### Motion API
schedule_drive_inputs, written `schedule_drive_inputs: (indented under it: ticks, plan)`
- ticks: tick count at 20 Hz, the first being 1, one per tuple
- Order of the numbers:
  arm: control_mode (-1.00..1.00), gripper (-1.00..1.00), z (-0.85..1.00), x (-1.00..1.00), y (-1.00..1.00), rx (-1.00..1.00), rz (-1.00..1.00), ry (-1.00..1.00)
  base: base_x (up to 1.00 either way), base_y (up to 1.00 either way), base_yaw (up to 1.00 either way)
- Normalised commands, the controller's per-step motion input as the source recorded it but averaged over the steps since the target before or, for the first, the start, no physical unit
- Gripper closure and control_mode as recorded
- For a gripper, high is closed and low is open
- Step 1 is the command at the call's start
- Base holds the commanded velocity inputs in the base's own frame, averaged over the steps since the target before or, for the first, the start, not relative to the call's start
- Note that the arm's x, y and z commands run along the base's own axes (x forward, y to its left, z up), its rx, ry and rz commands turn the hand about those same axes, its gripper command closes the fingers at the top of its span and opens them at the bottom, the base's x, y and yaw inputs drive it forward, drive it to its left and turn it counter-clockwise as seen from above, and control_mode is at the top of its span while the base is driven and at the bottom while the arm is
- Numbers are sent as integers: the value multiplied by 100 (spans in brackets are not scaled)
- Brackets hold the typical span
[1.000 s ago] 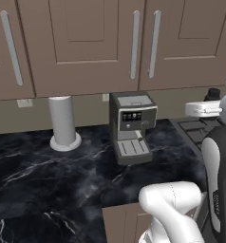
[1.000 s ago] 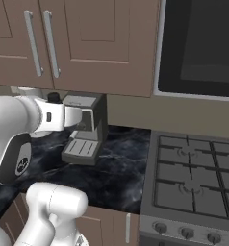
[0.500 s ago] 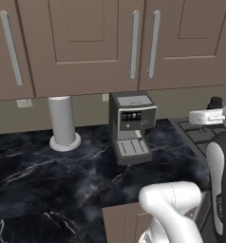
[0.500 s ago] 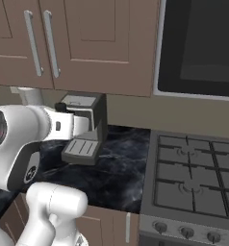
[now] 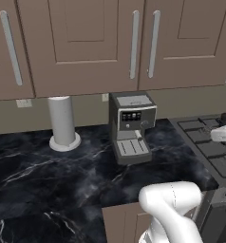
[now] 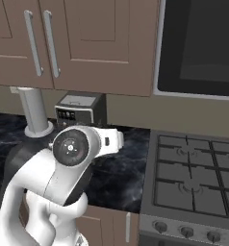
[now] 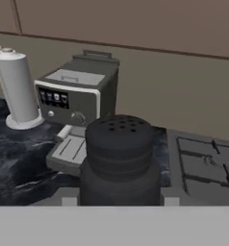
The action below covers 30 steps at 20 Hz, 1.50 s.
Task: Take 2 condiments from the cabinet and move them on the counter near the stove.Make sure the condiments are lined up with each other, next to each other.
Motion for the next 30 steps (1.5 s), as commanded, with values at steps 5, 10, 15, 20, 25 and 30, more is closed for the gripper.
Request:
schedule_drive_inputs:
  ticks: [5, 10, 15, 20, 25, 30]
  plan:
    - [-100, 100, -87, 49, -38, -8, 27, 7, 0, 0, 0]
    - [-100, 100, -63, 44, -3, 0, 23, 0, 0, 0, 0]
    - [-100, 100, -58, 34, -5, 0, 15, -4, 0, 0, 0]
    - [-100, 100, -54, 19, -15, 2, 3, -5, 0, 0, 0]
    - [-100, 100, -34, 23, -22, 16, 0, 0, 0, 0, 0]
    - [-100, 100, -26, 27, -26, 23, 0, 0, 0, 0, 0]
